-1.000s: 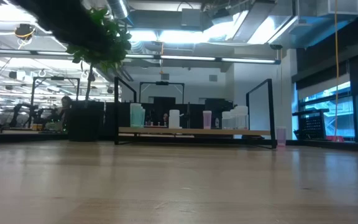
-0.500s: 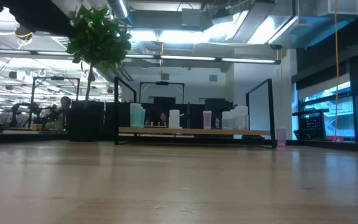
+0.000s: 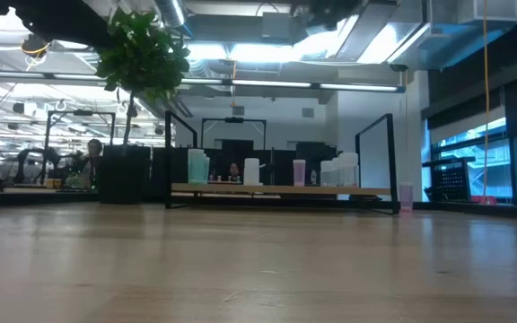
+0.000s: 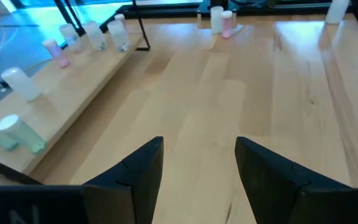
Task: Pick and place medicine bottles onto shelf by color
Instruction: Put the bottom pink medicine bottle on the shelf aligned with the other pink medicine bottle
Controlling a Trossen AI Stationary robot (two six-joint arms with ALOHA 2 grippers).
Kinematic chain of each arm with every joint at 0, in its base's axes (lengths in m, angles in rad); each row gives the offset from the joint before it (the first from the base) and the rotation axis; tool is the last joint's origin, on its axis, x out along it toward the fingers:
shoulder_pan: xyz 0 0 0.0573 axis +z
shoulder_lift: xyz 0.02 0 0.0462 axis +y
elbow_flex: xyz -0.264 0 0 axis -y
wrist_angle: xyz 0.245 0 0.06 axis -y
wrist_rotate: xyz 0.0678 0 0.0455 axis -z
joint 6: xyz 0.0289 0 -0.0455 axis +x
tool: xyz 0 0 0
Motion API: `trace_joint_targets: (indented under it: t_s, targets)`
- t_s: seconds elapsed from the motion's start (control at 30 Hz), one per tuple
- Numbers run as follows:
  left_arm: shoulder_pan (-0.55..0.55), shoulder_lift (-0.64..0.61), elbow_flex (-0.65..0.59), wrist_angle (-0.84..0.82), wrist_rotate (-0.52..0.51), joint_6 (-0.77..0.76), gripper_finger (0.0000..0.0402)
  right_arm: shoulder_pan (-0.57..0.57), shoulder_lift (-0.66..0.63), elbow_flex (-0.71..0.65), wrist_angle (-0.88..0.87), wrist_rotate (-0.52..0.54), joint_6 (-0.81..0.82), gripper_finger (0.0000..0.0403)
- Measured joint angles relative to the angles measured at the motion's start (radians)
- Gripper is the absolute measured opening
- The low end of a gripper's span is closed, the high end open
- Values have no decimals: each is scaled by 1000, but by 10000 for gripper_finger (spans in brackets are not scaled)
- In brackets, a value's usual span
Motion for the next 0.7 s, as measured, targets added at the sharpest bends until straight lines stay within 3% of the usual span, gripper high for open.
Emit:
trace_joint_targets:
  t_s: [0.13, 0.5, 0.7]
  targets:
    - [9, 0, 0, 0, -7, 5, 194, 8, 0, 0, -146, 2, 79, 225]
    - [52, 0, -1, 1, 7, 4, 194, 79, -21, -59, -142, 8, 50, 225]
    - [81, 0, -1, 1, 9, 5, 194, 153, -101, -171, -142, -40, 102, 225]
